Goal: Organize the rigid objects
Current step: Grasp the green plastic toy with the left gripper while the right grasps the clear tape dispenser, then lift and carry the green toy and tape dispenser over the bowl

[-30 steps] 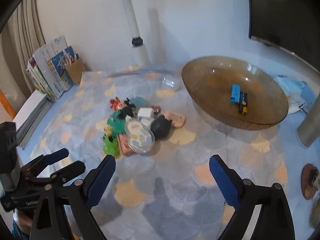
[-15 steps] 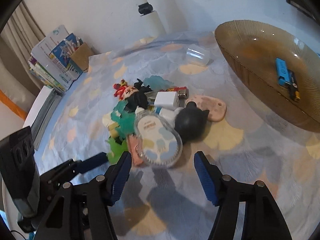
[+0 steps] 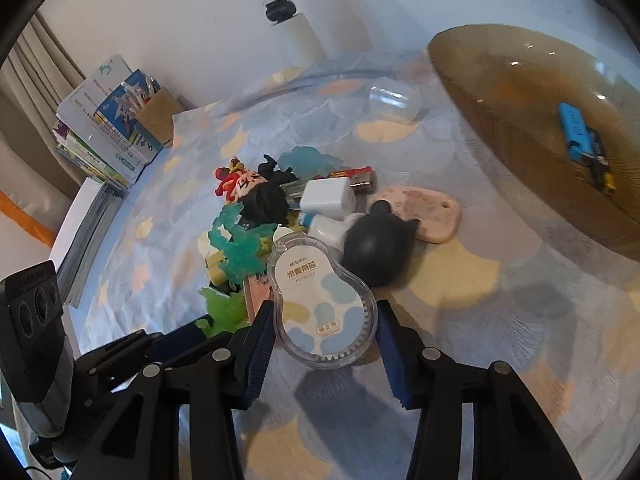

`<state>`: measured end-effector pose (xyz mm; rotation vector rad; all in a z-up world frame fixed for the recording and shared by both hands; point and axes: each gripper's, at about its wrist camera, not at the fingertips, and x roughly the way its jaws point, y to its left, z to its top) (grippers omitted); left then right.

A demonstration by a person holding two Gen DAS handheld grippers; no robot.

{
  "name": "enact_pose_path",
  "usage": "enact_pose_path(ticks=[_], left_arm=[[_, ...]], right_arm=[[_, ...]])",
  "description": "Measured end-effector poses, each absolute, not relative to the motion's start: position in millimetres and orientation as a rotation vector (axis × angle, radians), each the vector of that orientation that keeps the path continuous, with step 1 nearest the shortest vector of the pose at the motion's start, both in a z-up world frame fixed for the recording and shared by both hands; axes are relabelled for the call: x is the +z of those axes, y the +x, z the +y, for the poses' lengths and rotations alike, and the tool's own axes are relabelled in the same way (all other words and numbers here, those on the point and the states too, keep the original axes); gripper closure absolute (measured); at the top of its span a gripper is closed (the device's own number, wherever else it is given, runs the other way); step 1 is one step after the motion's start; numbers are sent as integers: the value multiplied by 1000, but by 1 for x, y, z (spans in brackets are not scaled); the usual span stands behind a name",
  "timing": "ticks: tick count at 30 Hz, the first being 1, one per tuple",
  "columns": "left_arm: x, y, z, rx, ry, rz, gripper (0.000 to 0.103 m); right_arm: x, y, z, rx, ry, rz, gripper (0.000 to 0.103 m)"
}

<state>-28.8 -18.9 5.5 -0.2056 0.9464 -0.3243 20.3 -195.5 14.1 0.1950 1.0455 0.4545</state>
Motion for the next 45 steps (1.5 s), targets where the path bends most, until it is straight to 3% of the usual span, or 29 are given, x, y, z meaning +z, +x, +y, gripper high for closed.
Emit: enact_pose_path(ticks=[14,16,17,18,21,27,28,30,32,33,35,45], left_arm=[[3,-79,22,-408,-145,956,79],[5,-81,23,-416,-141,967,72],[6,-82,25,-410,-142,969,61],[7,-84,26,-396,-144,968,51],[9,-85,24,-347,-129,971,41],[8,-79,7,-252,-84,992,43],[8,-78,3,-236,-74,988,46],[8,-76,-3,-197,-44,982,65],[9,-74,-6,-164,-16,983,72],[9,-75,-5,-167,-23,981,72],[10,-76,-3,-173,-46,967,73],[41,-87,-13,-270,-101,839,73]], right_arm=[[8,-55,-233,246,98,1037,54],[8,-62,-229,255,77,1041,40],[8,-65,-228,254,66,1038,32],[9,-69,-229,249,56,1031,29],[9,-72,-234,233,37,1021,29],[6,-65,-235,255,-23,1042,29],[5,-63,-231,260,-40,1041,29],[2,-60,-223,258,-70,1037,29],[0,-57,-215,234,-116,1027,38],[1,-57,-213,244,-117,1013,49],[3,-59,-210,256,-123,999,55],[26,-73,-208,253,-124,917,55]])
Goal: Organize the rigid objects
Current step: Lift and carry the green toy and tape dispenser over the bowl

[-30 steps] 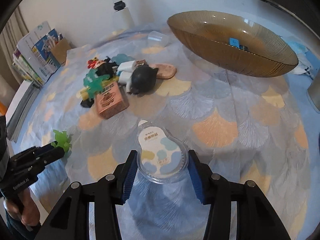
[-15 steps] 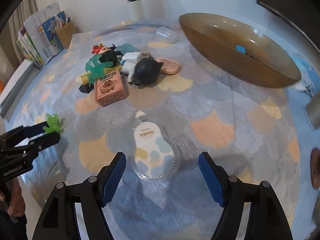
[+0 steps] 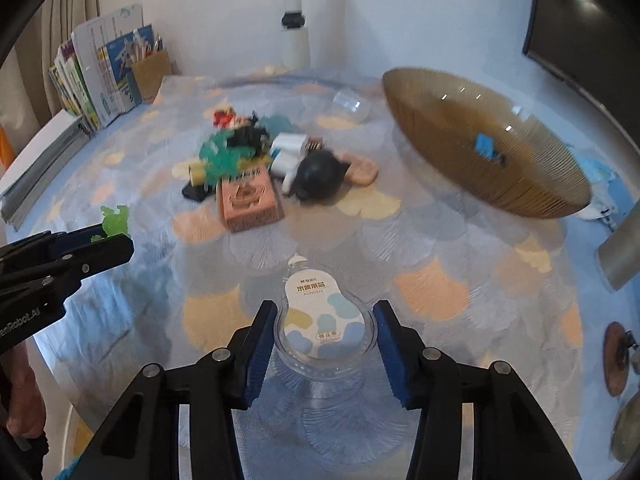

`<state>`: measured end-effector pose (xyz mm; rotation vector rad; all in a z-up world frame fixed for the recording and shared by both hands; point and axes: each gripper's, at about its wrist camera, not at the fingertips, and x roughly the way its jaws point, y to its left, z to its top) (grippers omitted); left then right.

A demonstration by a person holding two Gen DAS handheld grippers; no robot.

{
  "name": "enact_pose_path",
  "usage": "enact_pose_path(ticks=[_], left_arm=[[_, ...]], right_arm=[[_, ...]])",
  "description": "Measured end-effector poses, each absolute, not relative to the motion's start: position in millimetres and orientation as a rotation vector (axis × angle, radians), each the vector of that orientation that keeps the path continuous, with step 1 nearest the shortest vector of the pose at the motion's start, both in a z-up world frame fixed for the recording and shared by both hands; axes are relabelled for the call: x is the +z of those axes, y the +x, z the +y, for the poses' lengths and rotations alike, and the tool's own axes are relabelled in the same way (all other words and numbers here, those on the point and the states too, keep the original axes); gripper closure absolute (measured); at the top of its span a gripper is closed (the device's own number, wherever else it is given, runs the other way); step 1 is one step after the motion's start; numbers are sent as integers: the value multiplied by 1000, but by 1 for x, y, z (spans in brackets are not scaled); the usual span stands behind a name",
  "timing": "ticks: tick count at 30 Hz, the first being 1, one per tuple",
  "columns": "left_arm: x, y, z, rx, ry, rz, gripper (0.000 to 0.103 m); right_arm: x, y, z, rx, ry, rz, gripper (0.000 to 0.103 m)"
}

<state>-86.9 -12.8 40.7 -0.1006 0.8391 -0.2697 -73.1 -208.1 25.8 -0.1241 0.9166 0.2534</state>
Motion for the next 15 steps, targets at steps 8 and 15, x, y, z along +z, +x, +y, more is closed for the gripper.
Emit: enact_pose_path(ticks=[8,15], left_arm=[[59,-84,-27,-305,-82,794,73],[111,-54,-74,-408,-29,686,73]], right_arm=[[57,-77,-238,193,-83,856,55],[113,-68,-290,62,-47,716,55]])
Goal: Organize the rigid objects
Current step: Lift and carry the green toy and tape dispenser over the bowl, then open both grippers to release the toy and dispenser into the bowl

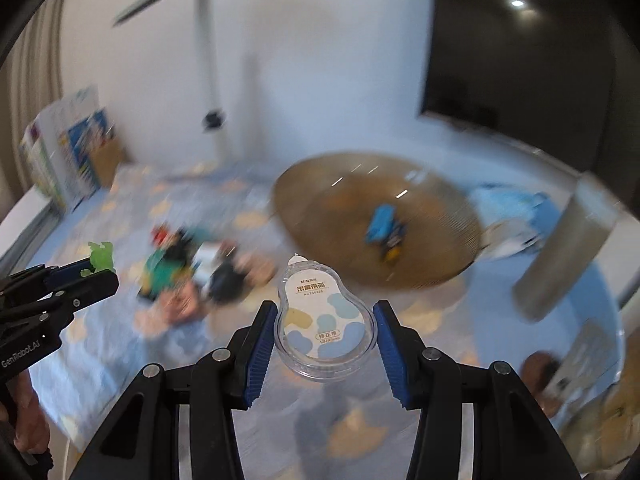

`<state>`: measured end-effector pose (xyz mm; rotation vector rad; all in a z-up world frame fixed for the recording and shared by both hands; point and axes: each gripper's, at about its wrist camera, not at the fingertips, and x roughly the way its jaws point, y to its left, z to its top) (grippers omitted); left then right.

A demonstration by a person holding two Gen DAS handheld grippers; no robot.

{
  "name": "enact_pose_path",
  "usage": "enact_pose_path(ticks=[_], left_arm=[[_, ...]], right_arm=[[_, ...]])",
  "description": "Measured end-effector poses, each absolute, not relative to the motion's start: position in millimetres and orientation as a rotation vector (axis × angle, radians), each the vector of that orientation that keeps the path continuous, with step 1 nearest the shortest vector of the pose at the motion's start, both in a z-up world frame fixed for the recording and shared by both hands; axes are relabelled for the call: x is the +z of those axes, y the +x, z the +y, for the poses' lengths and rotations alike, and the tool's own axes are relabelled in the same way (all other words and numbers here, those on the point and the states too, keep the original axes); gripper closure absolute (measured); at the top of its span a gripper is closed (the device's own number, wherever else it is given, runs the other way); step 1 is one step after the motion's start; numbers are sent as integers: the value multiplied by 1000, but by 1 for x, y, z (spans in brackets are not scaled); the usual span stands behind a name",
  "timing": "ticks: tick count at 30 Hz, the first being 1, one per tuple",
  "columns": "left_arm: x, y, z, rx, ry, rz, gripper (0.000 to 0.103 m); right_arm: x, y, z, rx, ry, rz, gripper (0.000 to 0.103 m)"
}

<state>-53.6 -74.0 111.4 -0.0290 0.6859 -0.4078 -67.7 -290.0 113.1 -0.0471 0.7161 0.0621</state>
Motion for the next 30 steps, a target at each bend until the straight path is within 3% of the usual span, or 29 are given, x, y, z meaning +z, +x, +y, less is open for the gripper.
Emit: enact_pose_path(ticks=[6,12,28,30], left_arm=[[130,0,-136,-494,10,671,73],[107,35,-177,-538,3,739,73],[71,70,-220,-587,26,871,70],[72,69,-217,-589,21,872,55]], right_arm=[[130,-27,-341,-40,56,729,55],[112,7,-373,-83,124,828,55],[85,35,-374,-121,80,942,55],[88,33,-375,-121,95,930,50]])
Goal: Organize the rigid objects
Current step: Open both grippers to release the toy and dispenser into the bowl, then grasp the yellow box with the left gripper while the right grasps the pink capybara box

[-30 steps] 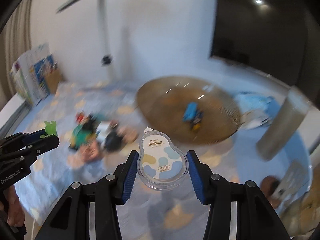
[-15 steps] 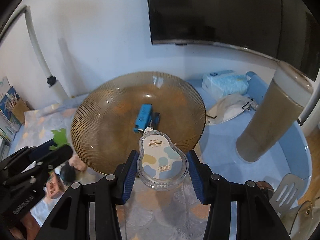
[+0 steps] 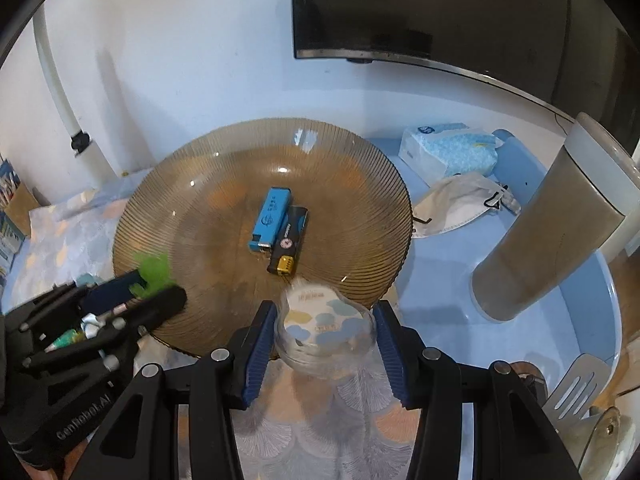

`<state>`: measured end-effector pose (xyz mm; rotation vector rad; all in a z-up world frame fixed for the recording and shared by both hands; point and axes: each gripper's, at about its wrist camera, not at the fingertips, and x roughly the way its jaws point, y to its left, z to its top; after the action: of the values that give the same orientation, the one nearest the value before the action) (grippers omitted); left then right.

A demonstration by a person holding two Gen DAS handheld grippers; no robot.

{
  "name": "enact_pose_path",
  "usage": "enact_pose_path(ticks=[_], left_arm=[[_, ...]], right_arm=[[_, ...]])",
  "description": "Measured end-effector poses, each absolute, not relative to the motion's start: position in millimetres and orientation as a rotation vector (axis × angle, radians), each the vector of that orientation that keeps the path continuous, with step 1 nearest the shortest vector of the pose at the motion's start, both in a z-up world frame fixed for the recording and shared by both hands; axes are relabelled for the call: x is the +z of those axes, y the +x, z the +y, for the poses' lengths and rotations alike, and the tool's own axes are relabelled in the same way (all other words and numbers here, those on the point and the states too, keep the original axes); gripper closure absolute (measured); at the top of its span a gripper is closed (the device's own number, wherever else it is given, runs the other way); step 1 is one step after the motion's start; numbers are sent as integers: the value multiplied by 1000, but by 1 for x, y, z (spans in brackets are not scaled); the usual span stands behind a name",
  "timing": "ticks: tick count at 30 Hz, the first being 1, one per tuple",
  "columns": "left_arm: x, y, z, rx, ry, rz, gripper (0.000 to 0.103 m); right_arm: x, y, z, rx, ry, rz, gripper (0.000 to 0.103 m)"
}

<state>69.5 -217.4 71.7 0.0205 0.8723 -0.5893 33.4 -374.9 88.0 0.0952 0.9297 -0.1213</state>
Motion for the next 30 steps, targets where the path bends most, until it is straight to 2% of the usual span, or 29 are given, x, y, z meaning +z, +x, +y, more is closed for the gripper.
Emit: enact_pose_path(ticks=[2,4,6,7,13,19,20,23,30], left_arm=[[78,64,-206,-574,-6,846,50],[90,55,-183,-573,-66,809,42],[105,42,-161,-564,-104,757,28],[115,31,-145,-549,-121,720,27],[161,-26,-74,-420,-148,591,27],[214,-87,-10,-244,-129,450,27],[216,-93,-5,-225,-123,440,27],[212,-108,13,-190,-125,440,24],[144,-96,28,-239,-141,635,24]], right_arm=[[94,27,-378,-127,112,904,41],[102,17,-380,-137,127,872,40],[109,5,-380,-138,145,856,40],[111,-2,-380,-138,159,851,40],[130,-35,-349,-76,163,831,40],[186,-77,-296,41,112,689,39],[193,-83,-287,73,112,671,36],[196,-95,-264,123,97,654,17],[137,-88,-219,208,70,797,17]])
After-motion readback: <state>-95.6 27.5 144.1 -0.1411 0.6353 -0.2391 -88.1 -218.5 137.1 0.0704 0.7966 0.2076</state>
